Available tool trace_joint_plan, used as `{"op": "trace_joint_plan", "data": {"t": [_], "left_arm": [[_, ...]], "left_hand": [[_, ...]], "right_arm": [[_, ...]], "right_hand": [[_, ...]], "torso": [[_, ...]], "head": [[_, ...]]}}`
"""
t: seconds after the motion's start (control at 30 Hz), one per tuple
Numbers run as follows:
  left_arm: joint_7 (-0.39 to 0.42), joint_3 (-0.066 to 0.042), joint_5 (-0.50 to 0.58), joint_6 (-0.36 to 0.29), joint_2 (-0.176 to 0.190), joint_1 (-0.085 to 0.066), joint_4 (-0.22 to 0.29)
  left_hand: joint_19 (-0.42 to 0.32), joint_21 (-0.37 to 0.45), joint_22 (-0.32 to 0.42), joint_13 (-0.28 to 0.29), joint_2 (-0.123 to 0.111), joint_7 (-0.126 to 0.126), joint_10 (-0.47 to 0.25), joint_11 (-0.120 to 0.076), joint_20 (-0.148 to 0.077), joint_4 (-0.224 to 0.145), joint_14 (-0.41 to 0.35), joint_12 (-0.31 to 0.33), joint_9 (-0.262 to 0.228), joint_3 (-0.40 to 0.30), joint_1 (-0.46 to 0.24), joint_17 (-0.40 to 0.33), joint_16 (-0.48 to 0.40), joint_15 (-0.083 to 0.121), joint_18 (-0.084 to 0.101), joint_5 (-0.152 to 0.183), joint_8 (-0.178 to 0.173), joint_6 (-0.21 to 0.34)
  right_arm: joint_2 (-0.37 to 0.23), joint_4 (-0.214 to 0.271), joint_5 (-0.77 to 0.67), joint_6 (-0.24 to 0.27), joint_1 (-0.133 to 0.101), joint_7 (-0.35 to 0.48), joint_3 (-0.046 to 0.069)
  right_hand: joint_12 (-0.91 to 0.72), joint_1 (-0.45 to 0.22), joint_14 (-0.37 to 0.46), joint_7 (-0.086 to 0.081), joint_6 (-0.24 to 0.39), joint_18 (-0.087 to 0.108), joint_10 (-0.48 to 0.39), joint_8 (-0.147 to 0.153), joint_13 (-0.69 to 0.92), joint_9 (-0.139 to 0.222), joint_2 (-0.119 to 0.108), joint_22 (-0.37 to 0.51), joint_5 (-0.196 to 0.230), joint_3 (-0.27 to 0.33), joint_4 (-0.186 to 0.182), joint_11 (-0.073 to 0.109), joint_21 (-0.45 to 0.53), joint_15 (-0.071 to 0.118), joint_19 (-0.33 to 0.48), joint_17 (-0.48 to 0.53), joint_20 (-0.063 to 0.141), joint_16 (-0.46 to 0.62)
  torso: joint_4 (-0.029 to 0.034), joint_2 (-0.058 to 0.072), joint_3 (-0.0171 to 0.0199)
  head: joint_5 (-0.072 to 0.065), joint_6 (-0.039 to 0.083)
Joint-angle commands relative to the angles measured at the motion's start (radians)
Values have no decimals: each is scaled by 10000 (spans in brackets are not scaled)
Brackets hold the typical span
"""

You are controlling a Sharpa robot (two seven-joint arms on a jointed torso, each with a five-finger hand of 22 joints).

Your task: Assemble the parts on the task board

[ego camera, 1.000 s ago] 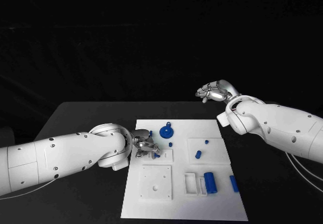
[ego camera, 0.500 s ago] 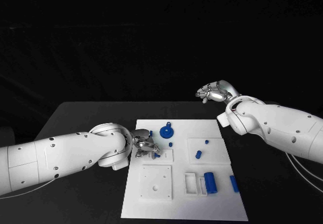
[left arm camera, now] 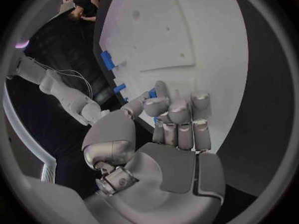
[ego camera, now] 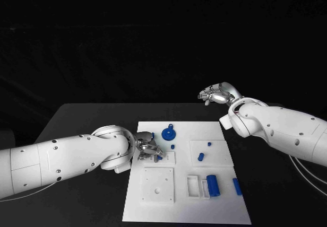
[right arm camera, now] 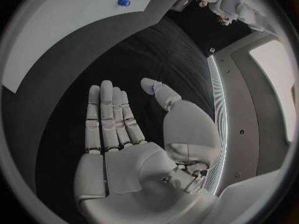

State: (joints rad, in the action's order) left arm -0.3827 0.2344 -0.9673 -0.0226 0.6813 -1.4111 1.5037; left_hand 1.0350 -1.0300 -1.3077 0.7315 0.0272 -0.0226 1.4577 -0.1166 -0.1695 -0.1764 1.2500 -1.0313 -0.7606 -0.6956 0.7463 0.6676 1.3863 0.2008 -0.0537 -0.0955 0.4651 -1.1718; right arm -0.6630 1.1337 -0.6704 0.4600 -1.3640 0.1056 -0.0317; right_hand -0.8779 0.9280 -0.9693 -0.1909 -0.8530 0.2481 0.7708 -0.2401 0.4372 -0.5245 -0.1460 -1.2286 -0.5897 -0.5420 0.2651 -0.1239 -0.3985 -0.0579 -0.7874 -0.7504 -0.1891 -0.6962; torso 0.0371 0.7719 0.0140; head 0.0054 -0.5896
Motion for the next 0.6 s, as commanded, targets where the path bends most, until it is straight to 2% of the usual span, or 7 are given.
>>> {"op": "trace_joint_plan", "data": {"t": [0.03, 0.47, 0.57, 0.6], "left_arm": [[-208, 69, -91, 409, -44, 89, 4], [-211, 69, -64, 438, -86, 88, -19], [-226, 69, -62, 436, -80, 88, -36], [-230, 69, -62, 428, -79, 88, -44]], "left_hand": [[27, -22, -157, -13, -66, 693, -455, -382, -1056, 57, 149, -47, 16, -8, 59, -14, 39, 181, -147, 70, 7, -1172], [23, -26, -155, -53, -171, 694, -468, -384, -1053, 129, 144, -90, 41, 10, 19, -26, 48, 184, -153, -25, 49, -1155], [21, -25, -152, -83, -262, 696, -478, -383, -1052, 219, 138, -115, 62, 37, -38, -37, 50, 190, -157, 88, 71, -1137], [18, -24, -150, -106, -331, 704, -485, -381, -1054, 280, 134, -133, 77, 45, -60, -44, 53, 195, -163, 246, 89, -1129]], "right_arm": [[31, 3, -47, -120, 5, 34, 7], [34, 6, -47, -136, 5, 26, 7], [35, 1, -47, -136, 5, 26, 7], [35, 5, -47, -137, 5, 26, 7]], "right_hand": [[-57, -5, 80, -10, 81, 98, -82, -25, -15, 17, 105, -15, -57, 58, 21, 1, 41, 8, 53, 17, -39, -7], [-126, -6, 100, -12, 87, 123, -109, -35, -124, 38, 116, -30, -241, 67, 26, -7, 54, 1, 69, 46, -69, -26], [-133, -8, 102, -12, 89, 125, -112, -35, -135, 41, 114, -31, -254, 70, 26, -8, 55, 0, 70, 49, -73, -28], [-134, -9, 102, -13, 90, 126, -113, -35, -137, 41, 114, -32, -256, 71, 26, -8, 55, 0, 71, 49, -73, -29]], "torso": [[0, -4, 2], [1, 1, -5], [6, -1, -7], [6, -2, -8]], "head": [[-2, 1], [-24, 14], [-28, 17], [-28, 15]]}}
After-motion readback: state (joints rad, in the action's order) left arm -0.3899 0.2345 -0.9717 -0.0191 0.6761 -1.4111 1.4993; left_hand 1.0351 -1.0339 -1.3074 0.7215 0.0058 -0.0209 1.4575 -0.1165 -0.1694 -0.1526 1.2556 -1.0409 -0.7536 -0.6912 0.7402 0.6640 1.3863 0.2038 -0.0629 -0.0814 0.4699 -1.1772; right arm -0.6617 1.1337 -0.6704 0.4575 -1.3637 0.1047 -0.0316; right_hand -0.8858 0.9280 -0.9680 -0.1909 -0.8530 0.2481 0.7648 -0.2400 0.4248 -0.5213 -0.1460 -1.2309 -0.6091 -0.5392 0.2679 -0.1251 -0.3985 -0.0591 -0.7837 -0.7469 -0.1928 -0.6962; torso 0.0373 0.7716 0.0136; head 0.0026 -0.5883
